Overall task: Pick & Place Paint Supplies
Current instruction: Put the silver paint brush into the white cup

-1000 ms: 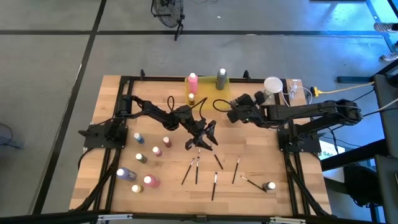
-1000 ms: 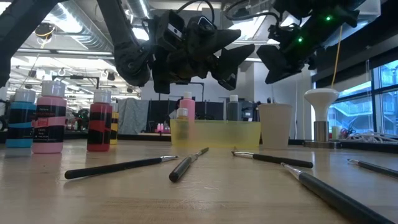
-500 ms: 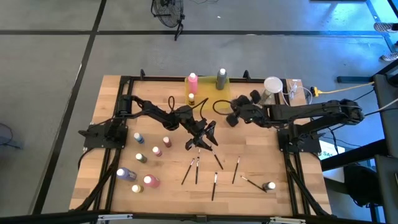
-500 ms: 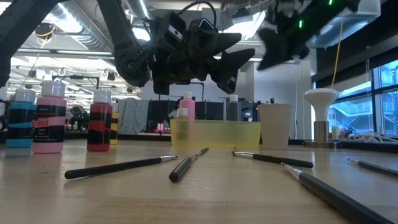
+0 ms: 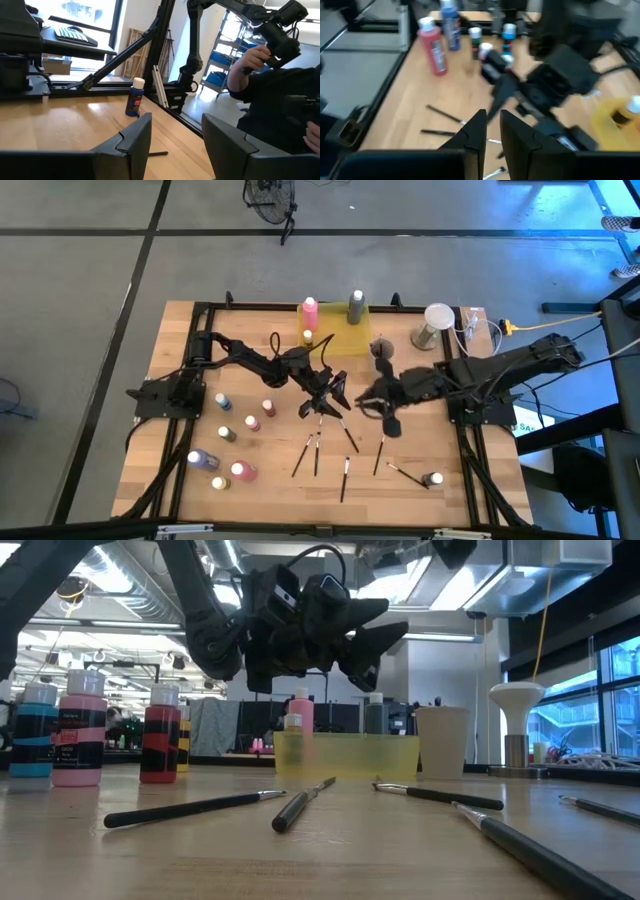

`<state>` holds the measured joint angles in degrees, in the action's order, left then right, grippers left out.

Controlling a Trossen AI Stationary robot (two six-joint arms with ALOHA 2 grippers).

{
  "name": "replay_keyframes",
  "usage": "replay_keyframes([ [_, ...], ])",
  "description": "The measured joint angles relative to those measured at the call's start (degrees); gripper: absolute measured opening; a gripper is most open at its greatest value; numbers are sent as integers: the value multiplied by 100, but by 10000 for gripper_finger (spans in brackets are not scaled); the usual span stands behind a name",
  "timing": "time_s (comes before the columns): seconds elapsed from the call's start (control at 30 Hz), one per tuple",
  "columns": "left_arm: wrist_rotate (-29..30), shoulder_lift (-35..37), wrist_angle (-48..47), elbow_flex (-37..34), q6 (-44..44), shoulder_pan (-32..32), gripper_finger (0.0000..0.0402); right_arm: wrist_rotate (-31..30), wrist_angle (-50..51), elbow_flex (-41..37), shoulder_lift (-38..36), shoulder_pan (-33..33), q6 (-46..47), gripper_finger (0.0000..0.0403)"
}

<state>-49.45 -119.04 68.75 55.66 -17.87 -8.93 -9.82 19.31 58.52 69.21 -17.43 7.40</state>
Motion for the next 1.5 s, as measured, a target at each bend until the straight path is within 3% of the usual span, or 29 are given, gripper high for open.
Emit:
replay_keyframes([
  [0.4, 0, 0, 0, 0, -43, 2, 169, -10, 77, 0, 4, -299, -83, 58],
  [0.7, -13, 0, -2, 0, -46, 15, 169, 404, 352, 0, 9, -299, -147, 58],
  [0.93, -15, 0, -229, -4, -46, 15, 169, 401, 313, 0, 9, -296, -799, 62],
  [1.1, 8, 0, -298, -4, -46, 24, 169, 294, 317, 0, 9, -293, -796, 105],
  [1.3, 33, 0, -302, -4, -234, 31, 169, -711, 427, 0, 33, -332, -189, 167],
  [1.5, -175, 0, -300, -4, -816, 26, 169, -802, 659, 0, 50, -347, 136, 216],
])
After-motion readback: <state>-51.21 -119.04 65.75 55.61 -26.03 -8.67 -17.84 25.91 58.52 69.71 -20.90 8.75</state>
